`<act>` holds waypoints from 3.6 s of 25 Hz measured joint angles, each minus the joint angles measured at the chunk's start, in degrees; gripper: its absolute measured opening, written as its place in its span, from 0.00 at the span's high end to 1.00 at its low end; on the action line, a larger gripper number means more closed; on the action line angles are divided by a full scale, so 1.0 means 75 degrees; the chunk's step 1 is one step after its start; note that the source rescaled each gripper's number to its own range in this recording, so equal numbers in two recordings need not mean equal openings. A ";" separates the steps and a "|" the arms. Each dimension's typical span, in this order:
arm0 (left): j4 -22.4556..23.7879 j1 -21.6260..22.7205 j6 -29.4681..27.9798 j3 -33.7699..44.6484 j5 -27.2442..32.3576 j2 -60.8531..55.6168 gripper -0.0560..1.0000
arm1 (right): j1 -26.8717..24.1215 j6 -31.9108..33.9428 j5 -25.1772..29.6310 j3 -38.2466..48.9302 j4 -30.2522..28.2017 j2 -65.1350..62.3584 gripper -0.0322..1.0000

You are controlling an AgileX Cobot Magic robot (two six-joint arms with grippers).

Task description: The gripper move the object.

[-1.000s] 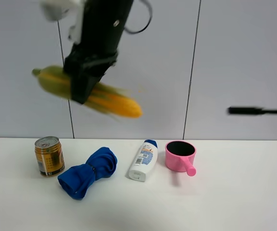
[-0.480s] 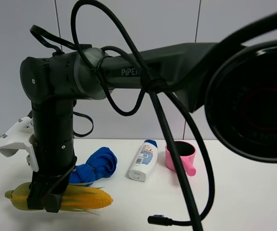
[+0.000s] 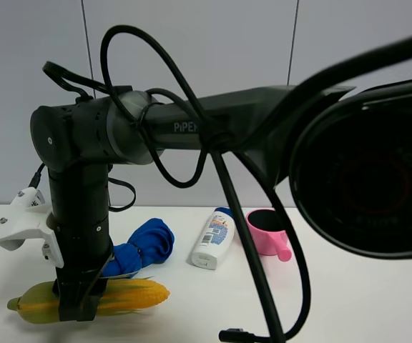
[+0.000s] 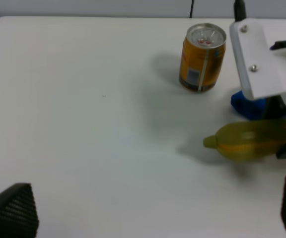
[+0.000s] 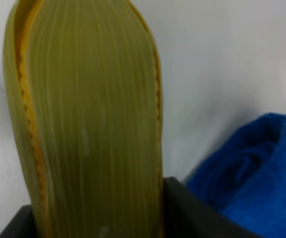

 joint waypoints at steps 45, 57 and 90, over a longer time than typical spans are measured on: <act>0.0000 0.0000 0.0000 0.0000 0.0000 0.0000 0.00 | 0.0213 0.5564 0.0169 -0.0006 -0.5727 -0.6429 0.16; 0.0000 0.0000 0.0000 0.0000 0.0000 0.0000 0.00 | -0.1109 0.6883 0.0209 0.2779 -0.5541 -0.8943 0.16; 0.0000 0.0000 0.0000 0.0000 0.0000 0.0000 0.00 | -0.8151 0.6209 0.0191 1.1455 -0.1560 -1.7997 0.16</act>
